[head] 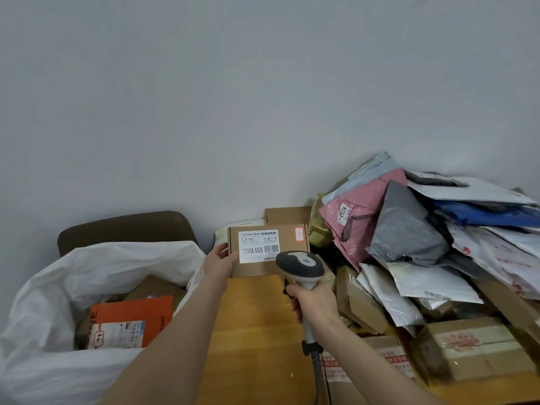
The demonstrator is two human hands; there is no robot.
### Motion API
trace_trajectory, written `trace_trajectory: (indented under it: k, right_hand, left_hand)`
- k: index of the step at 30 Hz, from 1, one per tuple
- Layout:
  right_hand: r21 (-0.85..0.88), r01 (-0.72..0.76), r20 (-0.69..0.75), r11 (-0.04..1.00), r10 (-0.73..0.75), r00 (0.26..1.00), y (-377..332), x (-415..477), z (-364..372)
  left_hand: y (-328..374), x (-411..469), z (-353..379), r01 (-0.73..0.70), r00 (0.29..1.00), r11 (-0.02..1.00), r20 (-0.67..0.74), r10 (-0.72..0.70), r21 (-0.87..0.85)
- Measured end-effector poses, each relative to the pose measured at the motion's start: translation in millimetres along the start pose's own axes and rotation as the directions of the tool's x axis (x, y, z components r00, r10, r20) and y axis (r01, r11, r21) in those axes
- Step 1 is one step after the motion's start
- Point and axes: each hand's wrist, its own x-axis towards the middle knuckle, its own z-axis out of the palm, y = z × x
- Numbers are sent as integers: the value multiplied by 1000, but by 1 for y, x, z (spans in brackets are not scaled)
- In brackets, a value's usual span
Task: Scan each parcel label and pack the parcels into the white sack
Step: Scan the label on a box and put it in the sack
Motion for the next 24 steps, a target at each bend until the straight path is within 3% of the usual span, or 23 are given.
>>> trace_trajectory:
  k: [14, 24]
  right_hand:
    - [108, 2, 58, 994, -8, 998, -7, 19, 8]
    - [86, -34, 268, 996, 10, 963, -18, 29, 112]
  left_hand:
    - [-1, -15, -21, 3, 999, 1000, -36, -2, 20]
    - [-24, -21, -167, 65, 953, 997, -298, -50, 41]
